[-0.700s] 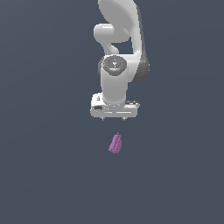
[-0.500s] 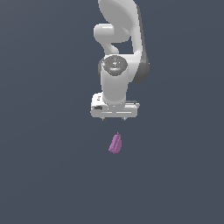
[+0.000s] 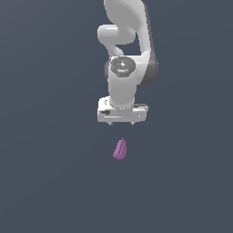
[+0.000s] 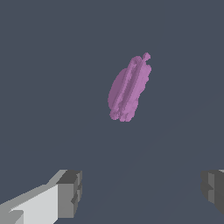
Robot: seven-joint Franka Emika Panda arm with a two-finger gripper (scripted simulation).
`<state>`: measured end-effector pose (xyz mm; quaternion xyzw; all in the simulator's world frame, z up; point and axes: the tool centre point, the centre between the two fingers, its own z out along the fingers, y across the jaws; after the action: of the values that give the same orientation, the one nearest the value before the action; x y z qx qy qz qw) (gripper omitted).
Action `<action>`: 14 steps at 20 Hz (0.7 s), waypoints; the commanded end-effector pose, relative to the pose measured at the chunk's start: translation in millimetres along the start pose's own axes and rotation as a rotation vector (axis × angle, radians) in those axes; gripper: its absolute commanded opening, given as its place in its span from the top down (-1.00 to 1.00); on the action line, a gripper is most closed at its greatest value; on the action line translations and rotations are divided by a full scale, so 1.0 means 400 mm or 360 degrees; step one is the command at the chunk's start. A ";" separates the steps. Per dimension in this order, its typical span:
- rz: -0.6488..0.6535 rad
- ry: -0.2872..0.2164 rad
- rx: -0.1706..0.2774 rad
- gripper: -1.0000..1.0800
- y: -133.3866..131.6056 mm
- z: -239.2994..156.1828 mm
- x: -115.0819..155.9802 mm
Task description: Pick up the object and move it to a goal position.
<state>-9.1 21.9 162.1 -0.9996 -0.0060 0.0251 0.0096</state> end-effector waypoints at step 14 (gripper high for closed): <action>0.0279 0.0037 -0.0006 -0.92 0.013 0.054 0.092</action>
<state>20.8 18.1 142.8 -0.9976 0.0668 0.0159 0.0063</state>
